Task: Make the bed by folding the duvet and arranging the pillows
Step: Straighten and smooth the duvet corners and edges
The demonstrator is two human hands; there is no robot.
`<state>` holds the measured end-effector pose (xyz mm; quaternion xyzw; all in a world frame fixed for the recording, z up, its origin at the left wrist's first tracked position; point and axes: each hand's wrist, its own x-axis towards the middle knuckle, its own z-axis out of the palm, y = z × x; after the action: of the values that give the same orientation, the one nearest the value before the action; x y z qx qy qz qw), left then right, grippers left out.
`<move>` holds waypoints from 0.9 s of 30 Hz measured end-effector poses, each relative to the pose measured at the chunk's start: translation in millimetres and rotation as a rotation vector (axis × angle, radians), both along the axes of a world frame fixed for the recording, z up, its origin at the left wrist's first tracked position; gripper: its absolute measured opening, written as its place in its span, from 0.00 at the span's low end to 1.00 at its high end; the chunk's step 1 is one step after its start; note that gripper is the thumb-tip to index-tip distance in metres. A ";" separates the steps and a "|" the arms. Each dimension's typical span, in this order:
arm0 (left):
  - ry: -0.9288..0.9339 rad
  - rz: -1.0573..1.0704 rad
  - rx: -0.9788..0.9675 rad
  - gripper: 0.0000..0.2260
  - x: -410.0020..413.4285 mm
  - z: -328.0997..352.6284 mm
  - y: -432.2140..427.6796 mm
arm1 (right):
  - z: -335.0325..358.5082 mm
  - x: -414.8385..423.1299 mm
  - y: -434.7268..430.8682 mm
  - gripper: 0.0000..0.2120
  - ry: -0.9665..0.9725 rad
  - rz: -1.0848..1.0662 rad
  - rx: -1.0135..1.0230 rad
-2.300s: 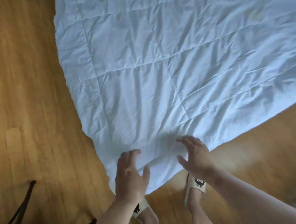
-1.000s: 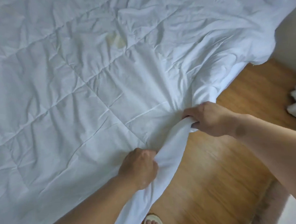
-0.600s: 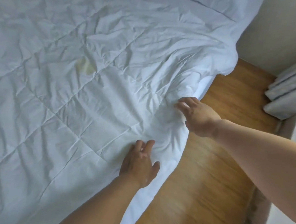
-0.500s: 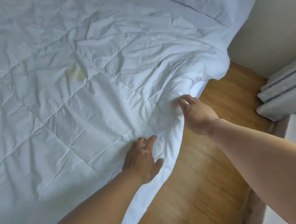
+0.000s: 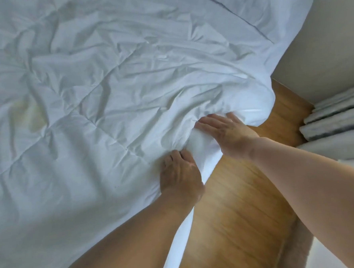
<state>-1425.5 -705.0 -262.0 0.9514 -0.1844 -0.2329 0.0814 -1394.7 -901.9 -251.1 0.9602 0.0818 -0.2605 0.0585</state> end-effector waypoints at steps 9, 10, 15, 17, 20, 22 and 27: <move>0.501 0.096 -0.349 0.07 33.9 41.2 18.4 | 25.1 17.7 -69.1 0.12 -0.014 -0.029 0.031; 0.541 0.079 -0.340 0.05 33.5 42.7 15.9 | 40.8 24.6 -80.1 0.12 0.165 0.004 0.021; 0.408 0.046 -0.172 0.25 8.1 32.0 -20.6 | 70.5 50.1 -126.7 0.16 0.298 -0.134 -0.105; 0.195 0.030 -0.111 0.35 -6.7 29.2 -51.7 | 56.5 43.0 -127.7 0.30 0.113 -0.255 0.055; 0.104 0.002 0.025 0.41 0.7 14.7 -83.6 | 34.1 35.8 -114.0 0.42 0.061 -0.267 0.351; 0.071 0.031 0.059 0.38 9.7 5.2 -94.5 | 18.2 41.5 -118.0 0.39 0.124 -0.241 0.411; 0.249 0.021 0.027 0.24 38.7 5.8 -116.3 | 8.7 100.7 -180.8 0.35 -0.233 -0.580 0.353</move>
<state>-1386.8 -821.3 -256.3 0.9180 -0.1599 -0.3508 0.0931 -1294.0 -1082.7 -242.5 0.9621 -0.1578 -0.1367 -0.1757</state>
